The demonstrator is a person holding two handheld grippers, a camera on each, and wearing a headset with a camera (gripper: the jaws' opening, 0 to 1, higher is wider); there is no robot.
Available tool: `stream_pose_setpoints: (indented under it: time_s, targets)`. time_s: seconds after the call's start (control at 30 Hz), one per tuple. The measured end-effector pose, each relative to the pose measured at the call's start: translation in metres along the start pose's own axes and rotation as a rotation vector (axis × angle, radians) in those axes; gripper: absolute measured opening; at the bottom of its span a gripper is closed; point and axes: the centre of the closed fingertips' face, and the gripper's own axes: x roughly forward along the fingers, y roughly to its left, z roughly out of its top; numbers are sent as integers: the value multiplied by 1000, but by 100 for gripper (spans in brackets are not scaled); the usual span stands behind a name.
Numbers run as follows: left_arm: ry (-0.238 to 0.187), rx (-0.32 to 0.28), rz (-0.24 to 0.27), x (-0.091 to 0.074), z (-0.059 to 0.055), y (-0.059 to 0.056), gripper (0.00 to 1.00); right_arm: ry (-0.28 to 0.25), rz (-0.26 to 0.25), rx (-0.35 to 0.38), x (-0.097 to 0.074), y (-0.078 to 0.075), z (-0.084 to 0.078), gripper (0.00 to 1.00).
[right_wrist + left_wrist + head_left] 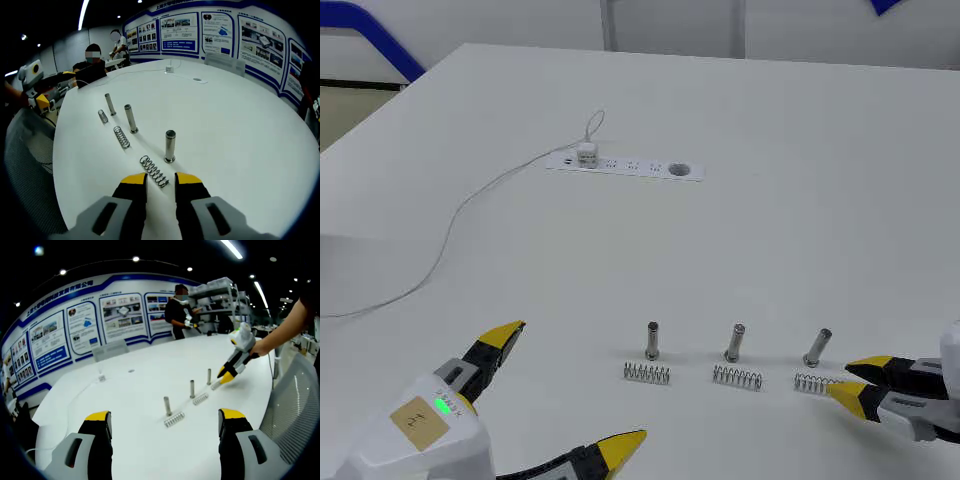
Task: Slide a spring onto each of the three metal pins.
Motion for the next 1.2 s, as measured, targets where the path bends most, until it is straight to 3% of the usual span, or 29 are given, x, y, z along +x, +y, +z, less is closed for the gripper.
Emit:
stream_pose_setpoints:
  time_s: [0.3,0.43,0.47,0.57,0.77,1.2]
  targets:
    - [14,2,12,-1,-2,3,90,13,41,-46,4,-1,0,22]
    - [18,8,13,-1,-2,3,90,45,78,-68,7,4,-6,22]
    - [18,8,12,-1,-2,2,90,17,75,-87,8,5,-1,22]
    - [14,3,8,-1,-1,2,90,23,87,-134,8,8,-2,20]
    - [12,15,-8,0,-1,-2,90,31,111,-148,9,10,-4,13]
    - [13,24,-30,1,-1,-7,90,66,60,-177,5,17,-6,11]
